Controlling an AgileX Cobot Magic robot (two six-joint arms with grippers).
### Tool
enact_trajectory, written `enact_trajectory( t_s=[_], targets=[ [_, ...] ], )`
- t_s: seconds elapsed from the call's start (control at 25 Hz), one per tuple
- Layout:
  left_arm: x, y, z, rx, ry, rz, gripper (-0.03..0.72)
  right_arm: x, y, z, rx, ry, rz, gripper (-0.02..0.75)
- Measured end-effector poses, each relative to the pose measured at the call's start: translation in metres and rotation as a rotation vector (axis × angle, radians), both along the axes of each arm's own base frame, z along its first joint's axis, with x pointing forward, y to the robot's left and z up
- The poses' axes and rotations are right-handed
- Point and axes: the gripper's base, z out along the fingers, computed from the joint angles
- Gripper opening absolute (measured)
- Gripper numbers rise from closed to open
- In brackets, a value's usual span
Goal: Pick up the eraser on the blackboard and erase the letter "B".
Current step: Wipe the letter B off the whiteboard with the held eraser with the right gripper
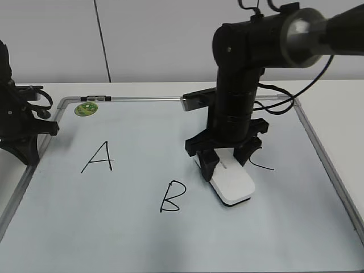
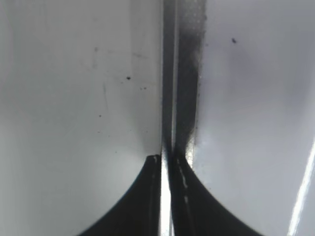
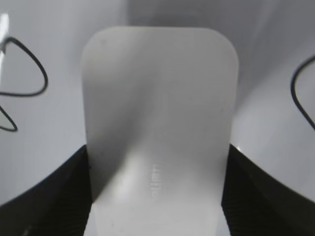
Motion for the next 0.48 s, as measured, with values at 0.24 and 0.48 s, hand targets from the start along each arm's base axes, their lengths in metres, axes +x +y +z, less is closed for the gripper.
enact_trajectory(
  t_s=[0.24,0.48],
  targets=[
    [0.000,0.000,0.000,0.000,0.000,0.000,0.019,0.013,0.029,-0.012,0.006,-0.028,0.037,0.526],
    [0.000,0.000,0.000,0.000,0.000,0.000,0.019,0.012,0.039,-0.022,-0.018,-0.018,0.062,0.525]
  ],
)
